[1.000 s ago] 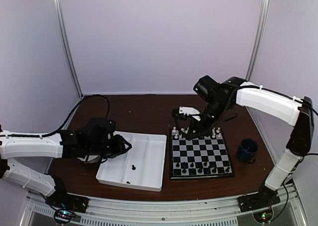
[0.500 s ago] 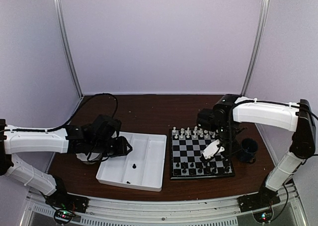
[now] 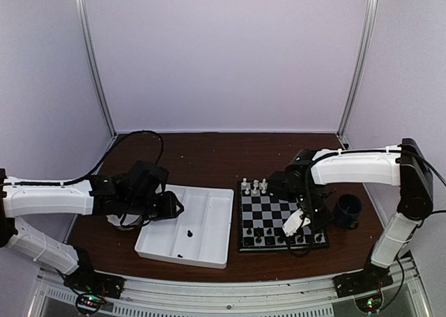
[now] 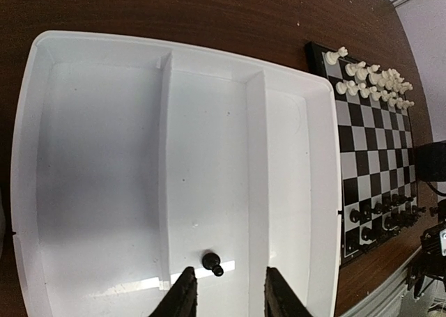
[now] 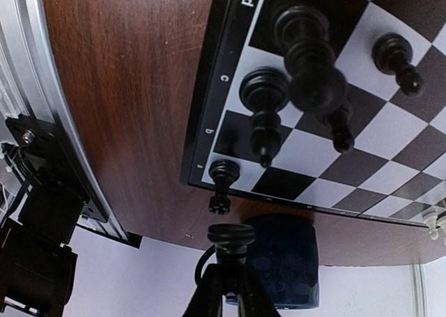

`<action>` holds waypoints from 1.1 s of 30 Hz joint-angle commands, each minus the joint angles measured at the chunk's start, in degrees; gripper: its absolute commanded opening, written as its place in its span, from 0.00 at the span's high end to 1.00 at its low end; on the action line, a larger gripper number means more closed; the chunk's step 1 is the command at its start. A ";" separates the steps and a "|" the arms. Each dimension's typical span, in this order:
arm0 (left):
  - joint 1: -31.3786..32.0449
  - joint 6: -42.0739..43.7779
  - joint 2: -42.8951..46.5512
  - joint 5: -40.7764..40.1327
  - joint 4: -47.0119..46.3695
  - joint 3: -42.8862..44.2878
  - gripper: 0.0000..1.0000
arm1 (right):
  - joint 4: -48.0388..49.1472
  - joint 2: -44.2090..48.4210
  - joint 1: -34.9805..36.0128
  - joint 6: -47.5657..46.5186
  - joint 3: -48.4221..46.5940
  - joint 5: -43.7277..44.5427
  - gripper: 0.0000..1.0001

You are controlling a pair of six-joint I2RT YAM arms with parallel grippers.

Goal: Set up the chess pieces on the board
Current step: Place the rook at a8.

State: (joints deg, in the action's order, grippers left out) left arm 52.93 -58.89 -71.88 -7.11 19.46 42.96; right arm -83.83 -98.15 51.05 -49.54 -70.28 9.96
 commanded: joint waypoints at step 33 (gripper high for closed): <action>-0.20 -2.01 -0.25 1.58 -0.72 -0.92 0.66 | 8.03 -3.69 1.51 1.29 5.85 1.31 0.89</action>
State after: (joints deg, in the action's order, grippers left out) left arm 52.93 -60.55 -72.12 -6.15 19.57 42.74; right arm -76.36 -101.38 52.16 -49.06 -65.08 10.24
